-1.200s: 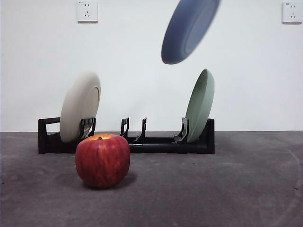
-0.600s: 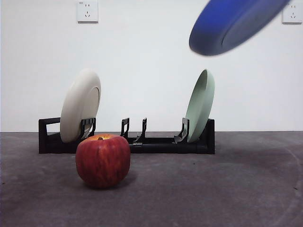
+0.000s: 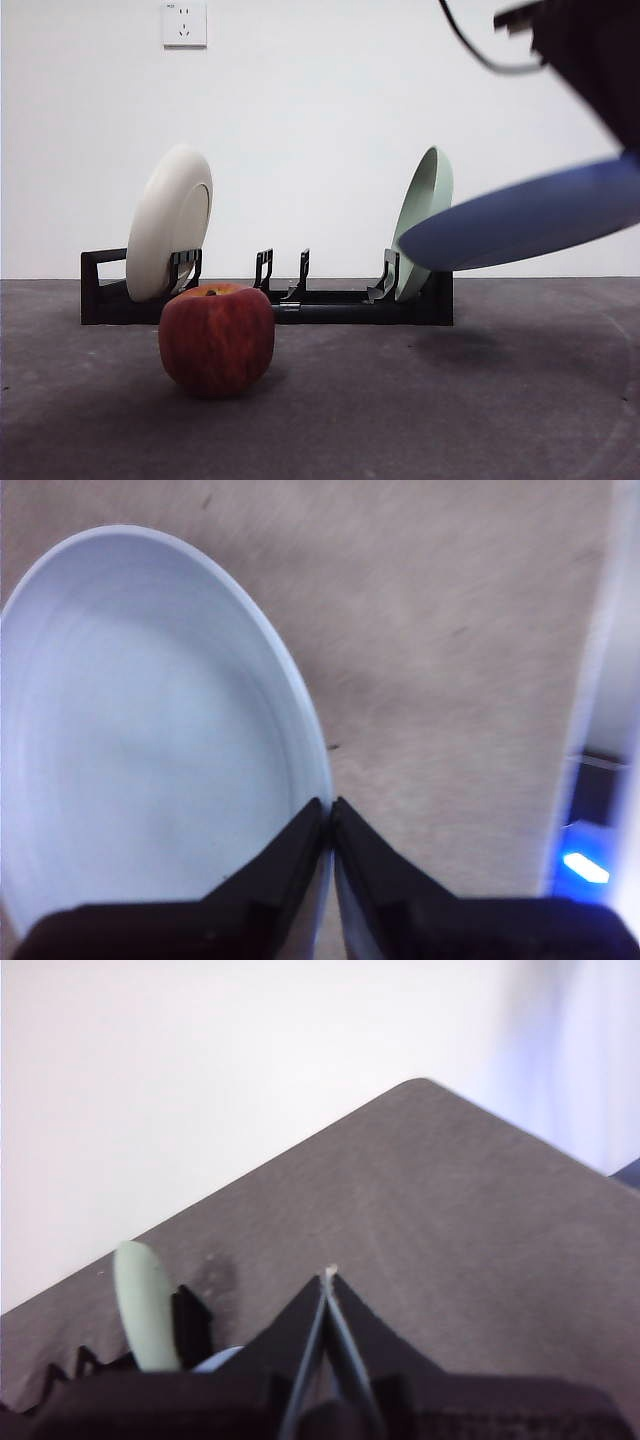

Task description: Take the blue plate from the plate rack,put the plate on the table,take the apple from the table,put the apple in the plate

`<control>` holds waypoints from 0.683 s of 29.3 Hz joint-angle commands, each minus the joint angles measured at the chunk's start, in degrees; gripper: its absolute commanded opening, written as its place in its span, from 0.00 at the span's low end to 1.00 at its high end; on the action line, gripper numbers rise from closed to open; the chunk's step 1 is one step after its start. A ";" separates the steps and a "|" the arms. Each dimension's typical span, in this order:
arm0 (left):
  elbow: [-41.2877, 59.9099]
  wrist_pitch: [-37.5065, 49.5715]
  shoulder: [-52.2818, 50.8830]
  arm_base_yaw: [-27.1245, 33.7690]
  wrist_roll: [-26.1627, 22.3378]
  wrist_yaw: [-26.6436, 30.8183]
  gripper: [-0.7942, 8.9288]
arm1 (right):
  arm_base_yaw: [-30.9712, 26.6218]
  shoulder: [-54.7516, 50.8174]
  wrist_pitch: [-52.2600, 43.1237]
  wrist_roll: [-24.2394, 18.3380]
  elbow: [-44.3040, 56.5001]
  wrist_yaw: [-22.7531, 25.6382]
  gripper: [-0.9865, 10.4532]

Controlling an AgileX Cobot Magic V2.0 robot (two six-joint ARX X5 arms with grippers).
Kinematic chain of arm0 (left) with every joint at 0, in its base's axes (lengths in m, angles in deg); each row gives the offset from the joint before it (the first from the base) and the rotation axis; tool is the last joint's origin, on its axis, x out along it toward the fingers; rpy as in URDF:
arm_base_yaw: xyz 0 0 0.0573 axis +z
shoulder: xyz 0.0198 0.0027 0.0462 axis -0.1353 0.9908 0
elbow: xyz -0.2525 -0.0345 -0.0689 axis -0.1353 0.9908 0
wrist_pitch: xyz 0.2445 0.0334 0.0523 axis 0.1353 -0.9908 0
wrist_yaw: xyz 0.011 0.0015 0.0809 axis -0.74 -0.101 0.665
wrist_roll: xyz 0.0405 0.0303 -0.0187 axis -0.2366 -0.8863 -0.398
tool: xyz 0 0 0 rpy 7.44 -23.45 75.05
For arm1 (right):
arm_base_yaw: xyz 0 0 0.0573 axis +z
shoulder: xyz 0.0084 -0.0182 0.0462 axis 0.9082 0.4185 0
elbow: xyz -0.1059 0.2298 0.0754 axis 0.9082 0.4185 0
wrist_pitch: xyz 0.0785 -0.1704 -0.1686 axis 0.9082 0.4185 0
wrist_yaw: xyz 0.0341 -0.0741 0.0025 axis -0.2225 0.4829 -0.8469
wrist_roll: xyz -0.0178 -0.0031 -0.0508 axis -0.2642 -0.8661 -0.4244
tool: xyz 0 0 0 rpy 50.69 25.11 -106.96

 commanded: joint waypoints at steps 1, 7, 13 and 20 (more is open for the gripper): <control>0.13 0.79 2.71 0.04 -1.20 0.39 0.08 | 0.04 -0.24 0.74 -1.03 -0.59 0.46 0.09; 0.13 2.69 6.40 0.61 -1.11 0.61 0.08 | 0.04 -0.11 3.30 -0.92 -0.57 0.31 0.09; 0.13 3.52 8.44 1.86 0.00 0.81 0.08 | 0.04 -0.11 3.67 -0.92 -0.57 0.22 0.09; 0.15 4.68 10.12 3.54 0.74 -0.11 0.07 | 0.04 -0.11 3.67 -0.92 -0.57 -0.72 0.09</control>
